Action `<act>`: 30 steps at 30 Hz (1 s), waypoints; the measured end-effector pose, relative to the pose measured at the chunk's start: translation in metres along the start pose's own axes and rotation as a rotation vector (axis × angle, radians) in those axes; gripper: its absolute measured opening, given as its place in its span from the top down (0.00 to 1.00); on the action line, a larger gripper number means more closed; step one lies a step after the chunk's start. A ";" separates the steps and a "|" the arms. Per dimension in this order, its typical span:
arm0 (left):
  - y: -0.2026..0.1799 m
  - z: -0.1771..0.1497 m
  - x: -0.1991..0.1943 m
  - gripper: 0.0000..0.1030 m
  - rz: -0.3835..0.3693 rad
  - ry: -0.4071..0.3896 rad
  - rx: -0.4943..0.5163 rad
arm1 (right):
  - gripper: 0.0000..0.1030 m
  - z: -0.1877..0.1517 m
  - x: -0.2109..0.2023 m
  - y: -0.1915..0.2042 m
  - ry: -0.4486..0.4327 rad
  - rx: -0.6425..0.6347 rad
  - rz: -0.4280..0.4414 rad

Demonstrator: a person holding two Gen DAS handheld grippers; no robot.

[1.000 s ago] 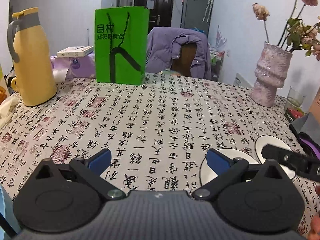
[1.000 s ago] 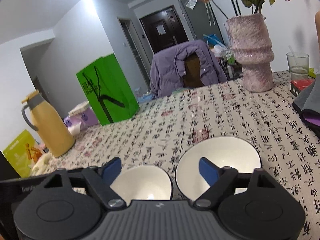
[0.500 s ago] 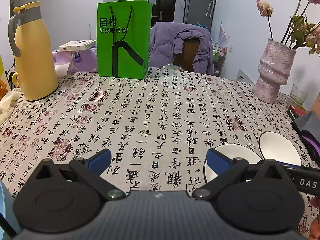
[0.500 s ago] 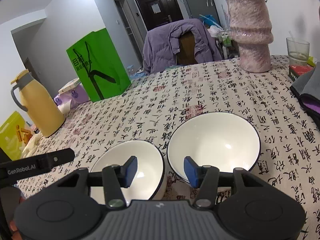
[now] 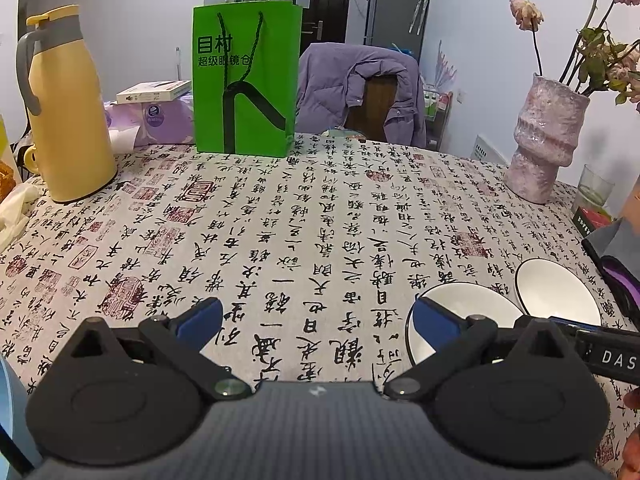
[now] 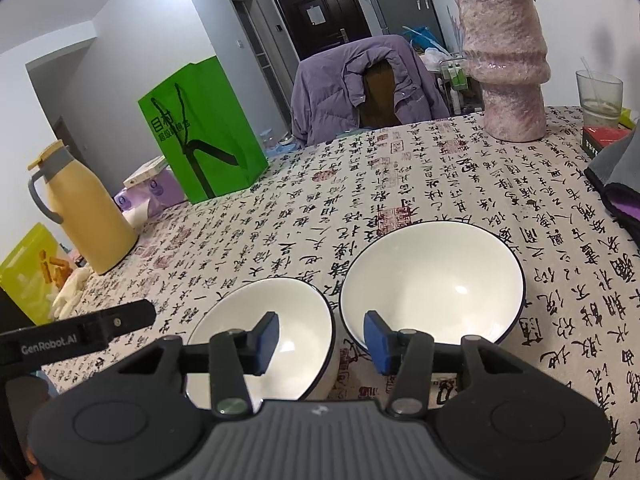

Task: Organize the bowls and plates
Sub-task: 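Close both grippers on the white bowl rim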

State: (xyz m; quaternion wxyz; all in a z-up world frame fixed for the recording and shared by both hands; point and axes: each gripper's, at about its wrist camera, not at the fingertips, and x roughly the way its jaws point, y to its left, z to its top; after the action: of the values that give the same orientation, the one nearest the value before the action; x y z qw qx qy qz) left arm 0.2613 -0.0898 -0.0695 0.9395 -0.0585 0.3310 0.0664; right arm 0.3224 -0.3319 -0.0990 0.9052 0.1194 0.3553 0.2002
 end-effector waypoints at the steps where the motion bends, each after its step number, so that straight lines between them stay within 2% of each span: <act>1: 0.000 0.000 -0.001 0.00 -0.001 0.000 -0.001 | 0.55 0.000 -0.001 -0.001 -0.001 0.005 0.004; 7: -0.001 -0.001 -0.004 0.00 -0.002 -0.009 0.007 | 0.57 0.001 -0.011 -0.003 -0.027 0.021 0.042; 15: -0.009 -0.003 -0.003 0.01 -0.019 -0.005 0.030 | 0.64 -0.001 -0.007 0.000 0.012 0.004 0.060; 21: -0.021 -0.004 0.002 0.16 -0.037 0.014 0.068 | 0.69 -0.003 -0.002 -0.001 0.033 0.007 0.056; 27: -0.031 -0.005 0.019 0.36 -0.057 0.081 0.073 | 0.70 -0.005 0.009 -0.003 0.071 0.012 0.034; 29: -0.035 -0.006 0.024 0.48 -0.064 0.098 0.081 | 0.71 -0.006 0.014 -0.004 0.084 0.014 0.027; 30: -0.037 -0.006 0.026 0.50 -0.068 0.106 0.087 | 0.72 -0.007 0.016 -0.004 0.088 0.015 0.026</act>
State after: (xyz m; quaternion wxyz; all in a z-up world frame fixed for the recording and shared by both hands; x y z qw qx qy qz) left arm 0.2839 -0.1245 -0.0883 0.9240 -0.0323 0.3806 0.0169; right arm 0.3295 -0.3276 -0.1148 0.8851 0.1219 0.3948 0.2143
